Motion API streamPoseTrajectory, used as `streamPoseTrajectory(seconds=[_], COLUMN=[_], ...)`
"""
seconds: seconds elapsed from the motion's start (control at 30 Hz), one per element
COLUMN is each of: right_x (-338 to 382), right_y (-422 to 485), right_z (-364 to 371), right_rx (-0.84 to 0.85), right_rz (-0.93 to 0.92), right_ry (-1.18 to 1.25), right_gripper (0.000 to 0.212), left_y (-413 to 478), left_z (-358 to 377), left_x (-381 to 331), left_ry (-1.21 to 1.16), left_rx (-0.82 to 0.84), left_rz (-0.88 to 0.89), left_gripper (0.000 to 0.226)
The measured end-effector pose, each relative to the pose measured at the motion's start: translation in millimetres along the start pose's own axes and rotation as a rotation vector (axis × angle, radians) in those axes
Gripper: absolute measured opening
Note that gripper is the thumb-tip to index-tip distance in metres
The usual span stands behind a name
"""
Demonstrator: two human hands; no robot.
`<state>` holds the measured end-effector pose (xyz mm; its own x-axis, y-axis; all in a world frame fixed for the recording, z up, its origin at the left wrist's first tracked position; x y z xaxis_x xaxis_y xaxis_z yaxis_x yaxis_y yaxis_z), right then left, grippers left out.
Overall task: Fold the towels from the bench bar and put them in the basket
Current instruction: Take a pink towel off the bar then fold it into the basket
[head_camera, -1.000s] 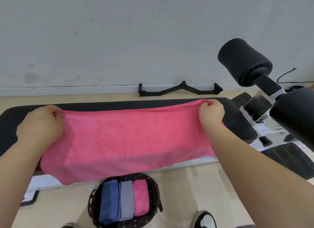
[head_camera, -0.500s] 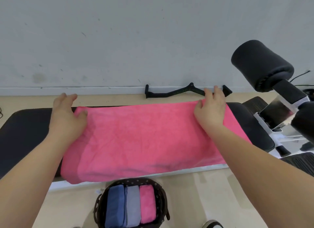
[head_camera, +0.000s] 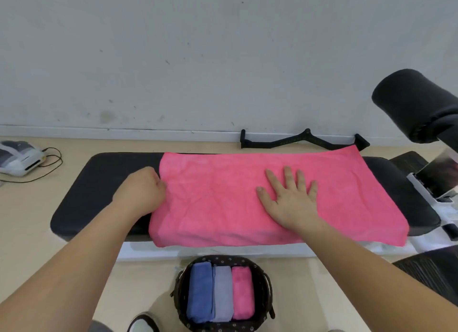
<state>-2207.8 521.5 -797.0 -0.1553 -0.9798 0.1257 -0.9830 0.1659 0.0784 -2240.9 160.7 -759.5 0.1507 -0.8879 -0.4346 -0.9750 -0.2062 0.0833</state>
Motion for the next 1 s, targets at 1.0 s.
streamPoseTrajectory(seconds=[1.0], right_x=[-244.7], right_y=[-48.1], right_z=[-62.9], right_rx=[-0.059], right_rz=[0.532], right_ry=[0.359], right_gripper=[0.045], left_y=[-107.6], left_z=[109.0], left_x=[-323.6], left_ry=[-0.195], left_rx=[0.074], left_rz=[0.804], left_gripper=[0.022])
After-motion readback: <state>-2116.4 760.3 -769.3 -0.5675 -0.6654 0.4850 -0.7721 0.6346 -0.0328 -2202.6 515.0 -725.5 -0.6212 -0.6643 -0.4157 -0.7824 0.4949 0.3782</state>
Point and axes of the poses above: each hand's wrist, its own y-axis towards the middle knuckle, its own z-axis out of the palm, x = y × z, the point moved 10 cm from there along y, towards the middle knuckle, and after that the axes turned 11 degrees about -x, right-handed, at the moved point
